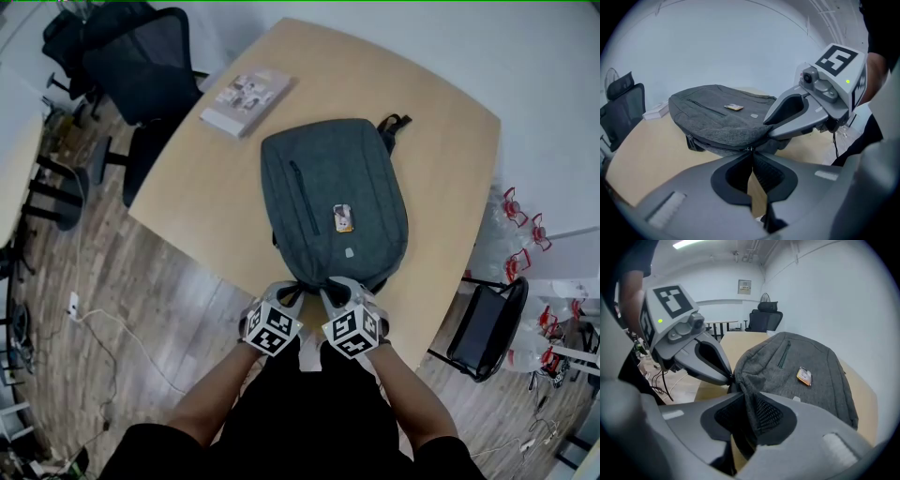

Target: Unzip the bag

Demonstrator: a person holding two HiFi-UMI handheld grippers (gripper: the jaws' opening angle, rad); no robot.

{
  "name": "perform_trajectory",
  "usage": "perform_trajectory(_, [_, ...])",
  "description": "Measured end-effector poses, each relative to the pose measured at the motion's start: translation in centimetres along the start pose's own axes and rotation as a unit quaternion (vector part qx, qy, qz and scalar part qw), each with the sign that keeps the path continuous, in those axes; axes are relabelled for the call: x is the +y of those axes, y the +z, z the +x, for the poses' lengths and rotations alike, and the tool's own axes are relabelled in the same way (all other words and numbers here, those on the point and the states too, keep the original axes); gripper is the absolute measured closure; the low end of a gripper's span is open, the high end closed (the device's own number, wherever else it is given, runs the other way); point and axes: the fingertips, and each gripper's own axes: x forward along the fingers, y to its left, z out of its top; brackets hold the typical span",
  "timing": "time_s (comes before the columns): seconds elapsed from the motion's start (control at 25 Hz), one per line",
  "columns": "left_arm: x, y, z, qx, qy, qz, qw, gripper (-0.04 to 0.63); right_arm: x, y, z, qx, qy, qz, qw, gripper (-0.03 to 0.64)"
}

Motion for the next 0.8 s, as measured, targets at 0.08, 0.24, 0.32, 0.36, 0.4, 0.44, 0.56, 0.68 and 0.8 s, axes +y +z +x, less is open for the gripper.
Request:
perform_trajectory(0.08, [0.3, -0.1, 0.2, -0.004, -0.016, -0.027, 0.9995, 0.568, 1.0, 0.3, -0.3, -0.018, 0.028, -0.050, 0.998, 0.537])
perform_trajectory(0.24, [0.3, 0.0, 0.3, 0.013, -0.015, 0.014, 0.9997, 0.568, 1.8, -0.1, -2.7, -0.047, 0.121, -0.115, 0.985, 0.400])
perform_trajectory(0.32, [0.4, 0.1, 0.3, 0.022, -0.013, 0.046, 0.9986, 0.568, -0.3, -0.8, -4.0, -0.047, 0.112, -0.143, 0.982, 0.394])
perform_trajectory(0.36, [0.5, 0.1, 0.3, 0.025, -0.013, 0.053, 0.9982, 0.568, -1.7, -1.2, -4.4, -0.043, 0.104, -0.153, 0.982, 0.391])
perform_trajectory(0.4, [0.5, 0.0, 0.3, 0.027, -0.014, 0.056, 0.9980, 0.568, -3.0, -1.8, -4.9, -0.036, 0.099, -0.159, 0.982, 0.388])
perform_trajectory(0.44, [0.4, 0.0, 0.4, 0.027, -0.016, 0.055, 0.9980, 0.568, -4.2, -2.5, -5.3, -0.024, 0.096, -0.165, 0.981, 0.387])
perform_trajectory(0.56, [-0.1, 0.0, 0.5, 0.020, -0.020, 0.041, 0.9988, 0.568, -6.3, -4.7, -6.1, 0.022, 0.097, -0.216, 0.971, 0.387])
perform_trajectory(0.68, [0.2, -0.2, 0.1, 0.019, -0.019, 0.030, 0.9992, 0.568, -6.2, -6.6, -5.0, 0.063, 0.103, -0.310, 0.943, 0.387])
perform_trajectory(0.8, [0.3, 0.0, 0.0, 0.023, -0.017, 0.033, 0.9990, 0.568, -6.0, -7.1, -4.0, 0.076, 0.106, -0.323, 0.937, 0.484])
